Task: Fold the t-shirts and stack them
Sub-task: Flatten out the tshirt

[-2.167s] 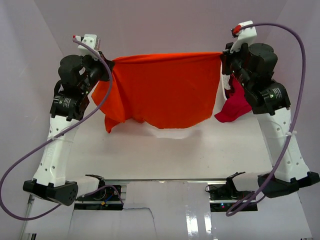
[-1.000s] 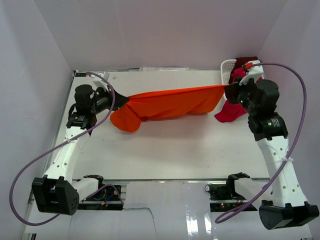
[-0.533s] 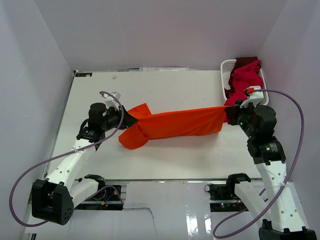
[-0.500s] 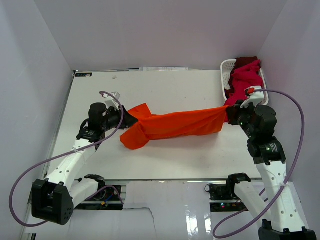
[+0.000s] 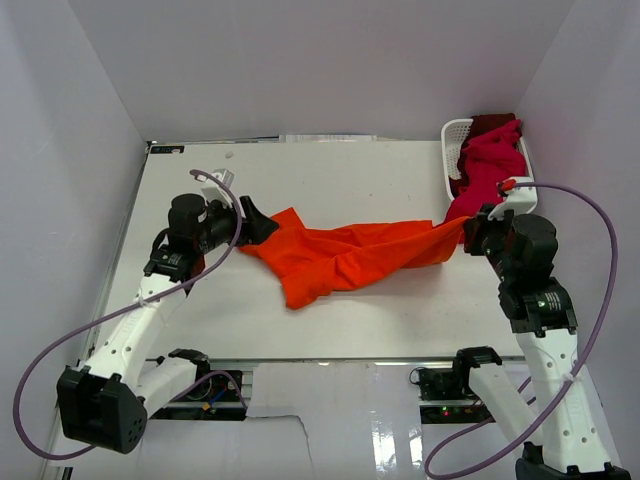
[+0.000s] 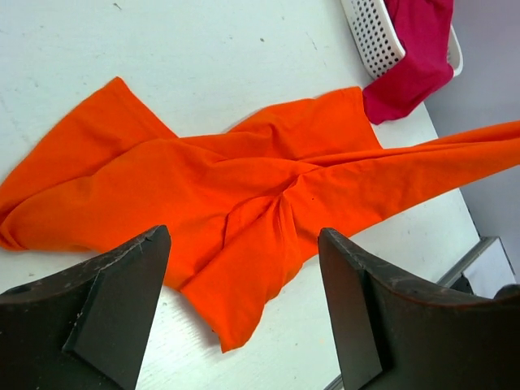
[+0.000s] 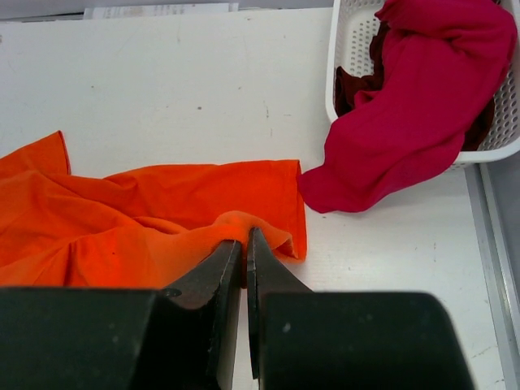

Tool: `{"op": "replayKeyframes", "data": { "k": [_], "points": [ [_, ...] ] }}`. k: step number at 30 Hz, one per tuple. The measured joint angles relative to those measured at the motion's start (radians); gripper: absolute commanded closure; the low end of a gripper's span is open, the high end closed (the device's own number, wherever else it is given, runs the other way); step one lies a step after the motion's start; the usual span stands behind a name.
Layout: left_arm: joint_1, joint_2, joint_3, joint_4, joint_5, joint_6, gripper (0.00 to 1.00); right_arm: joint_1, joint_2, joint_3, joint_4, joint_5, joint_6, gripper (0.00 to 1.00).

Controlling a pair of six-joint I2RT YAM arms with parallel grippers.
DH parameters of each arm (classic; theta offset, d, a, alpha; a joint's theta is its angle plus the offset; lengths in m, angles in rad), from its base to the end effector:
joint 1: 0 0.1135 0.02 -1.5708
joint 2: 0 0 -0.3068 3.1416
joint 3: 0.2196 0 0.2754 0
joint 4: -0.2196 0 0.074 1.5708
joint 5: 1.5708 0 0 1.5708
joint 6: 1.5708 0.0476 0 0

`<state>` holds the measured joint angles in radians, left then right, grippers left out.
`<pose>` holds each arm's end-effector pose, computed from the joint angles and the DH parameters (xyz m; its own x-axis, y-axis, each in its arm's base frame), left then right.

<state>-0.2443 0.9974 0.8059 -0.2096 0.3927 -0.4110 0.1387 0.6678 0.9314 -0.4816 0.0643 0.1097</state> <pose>0.2260 -0.0751 0.3329 -0.5731 -0.2375 -0.7843 0.3669 0.7814 -0.5048 0.1407 0.0165 0.4052 -0.2212 0.0794 -0.9720 -0.0519 0.9943 0.0931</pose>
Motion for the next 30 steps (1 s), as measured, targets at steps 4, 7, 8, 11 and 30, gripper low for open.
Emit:
{"op": "replayKeyframes", "data": {
  "k": [4, 7, 8, 11, 30],
  "points": [
    [0.0, 0.075, 0.011, -0.002, 0.063, 0.013, 0.14, 0.0, -0.014, 0.001, -0.047, -0.005, 0.005, 0.92],
    [0.0, 0.168, 0.01, 0.0, 0.12, 0.021, 0.14, 0.0, -0.021, 0.001, -0.07, -0.012, 0.008, 0.92],
    [0.0, 0.198, 0.009, 0.0, 0.144, 0.023, 0.15, 0.0, -0.025, 0.0, -0.073, -0.013, 0.008, 0.92],
    [0.0, 0.304, 0.022, -0.008, 0.22, 0.037, 0.21, 0.0, -0.026, 0.0, -0.087, -0.016, 0.008, 0.92],
    [-0.005, 0.505, 0.117, -0.266, 0.33, 0.134, 0.29, 0.0, 0.011, 0.0, -0.1, -0.023, 0.005, 0.92]
  ]
}}
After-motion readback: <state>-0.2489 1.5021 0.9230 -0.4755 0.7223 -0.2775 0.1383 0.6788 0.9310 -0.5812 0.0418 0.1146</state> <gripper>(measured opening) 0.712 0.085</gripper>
